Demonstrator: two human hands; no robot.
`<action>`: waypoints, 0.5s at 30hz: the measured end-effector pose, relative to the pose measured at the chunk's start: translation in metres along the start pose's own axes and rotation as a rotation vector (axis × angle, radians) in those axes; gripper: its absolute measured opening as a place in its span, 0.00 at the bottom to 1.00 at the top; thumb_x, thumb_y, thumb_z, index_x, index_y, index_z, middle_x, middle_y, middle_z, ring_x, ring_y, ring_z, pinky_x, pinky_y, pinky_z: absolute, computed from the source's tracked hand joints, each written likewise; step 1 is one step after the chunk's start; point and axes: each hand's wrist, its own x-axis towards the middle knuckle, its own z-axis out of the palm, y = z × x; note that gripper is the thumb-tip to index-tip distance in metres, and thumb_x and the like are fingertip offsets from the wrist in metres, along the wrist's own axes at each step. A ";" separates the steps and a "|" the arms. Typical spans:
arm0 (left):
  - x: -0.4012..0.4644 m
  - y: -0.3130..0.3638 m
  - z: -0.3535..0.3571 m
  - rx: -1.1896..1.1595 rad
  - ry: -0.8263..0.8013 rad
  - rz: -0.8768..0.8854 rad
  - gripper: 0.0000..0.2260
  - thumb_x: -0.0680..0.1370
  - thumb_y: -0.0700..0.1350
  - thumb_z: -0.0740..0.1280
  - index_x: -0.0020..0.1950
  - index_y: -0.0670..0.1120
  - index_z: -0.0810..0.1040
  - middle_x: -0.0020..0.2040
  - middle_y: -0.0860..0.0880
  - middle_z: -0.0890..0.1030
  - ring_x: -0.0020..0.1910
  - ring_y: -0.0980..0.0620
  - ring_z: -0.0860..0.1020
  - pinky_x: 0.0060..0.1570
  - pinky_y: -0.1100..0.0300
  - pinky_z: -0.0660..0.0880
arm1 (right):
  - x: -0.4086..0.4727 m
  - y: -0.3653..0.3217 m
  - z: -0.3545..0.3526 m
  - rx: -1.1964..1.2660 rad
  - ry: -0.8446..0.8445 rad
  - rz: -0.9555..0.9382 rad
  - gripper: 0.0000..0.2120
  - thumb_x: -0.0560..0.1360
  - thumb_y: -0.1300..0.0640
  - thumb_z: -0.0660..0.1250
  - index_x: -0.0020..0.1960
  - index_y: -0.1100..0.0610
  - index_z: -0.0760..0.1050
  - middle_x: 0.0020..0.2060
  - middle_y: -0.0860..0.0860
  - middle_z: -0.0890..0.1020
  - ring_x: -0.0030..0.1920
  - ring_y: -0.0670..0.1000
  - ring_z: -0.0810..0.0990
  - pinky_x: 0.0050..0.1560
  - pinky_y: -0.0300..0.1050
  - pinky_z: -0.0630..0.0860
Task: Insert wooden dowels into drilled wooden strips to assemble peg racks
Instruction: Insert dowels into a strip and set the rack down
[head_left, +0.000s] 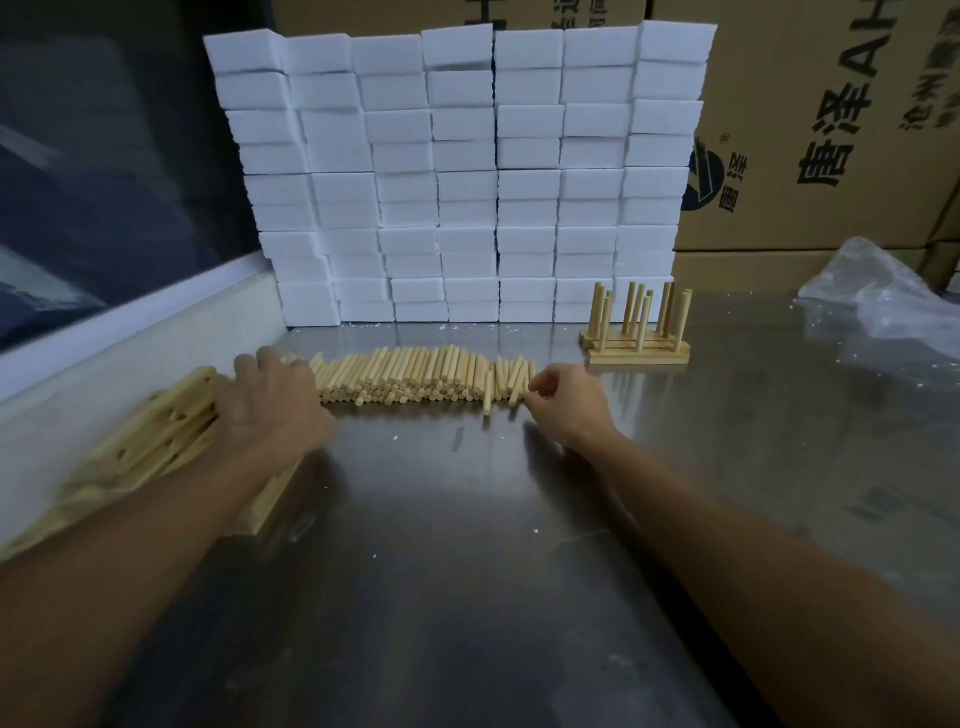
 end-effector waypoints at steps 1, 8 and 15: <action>-0.002 -0.003 0.000 -0.015 -0.021 -0.009 0.19 0.75 0.51 0.65 0.64 0.46 0.73 0.61 0.42 0.72 0.60 0.42 0.71 0.55 0.50 0.69 | -0.001 0.000 0.000 -0.005 0.005 -0.006 0.05 0.76 0.61 0.69 0.51 0.57 0.81 0.45 0.51 0.83 0.45 0.48 0.80 0.48 0.42 0.79; -0.004 -0.007 0.003 -0.071 0.001 0.030 0.13 0.77 0.45 0.63 0.61 0.44 0.74 0.59 0.40 0.77 0.58 0.40 0.76 0.51 0.52 0.72 | -0.006 0.009 -0.003 -0.066 0.119 0.016 0.06 0.76 0.57 0.70 0.53 0.54 0.80 0.47 0.50 0.82 0.41 0.47 0.80 0.40 0.36 0.76; -0.007 0.000 0.006 -0.081 0.048 0.086 0.08 0.80 0.45 0.64 0.59 0.45 0.72 0.59 0.42 0.75 0.58 0.41 0.74 0.52 0.50 0.72 | -0.005 0.010 -0.005 -0.205 0.008 0.093 0.06 0.76 0.56 0.69 0.43 0.58 0.81 0.38 0.52 0.84 0.38 0.50 0.83 0.45 0.49 0.83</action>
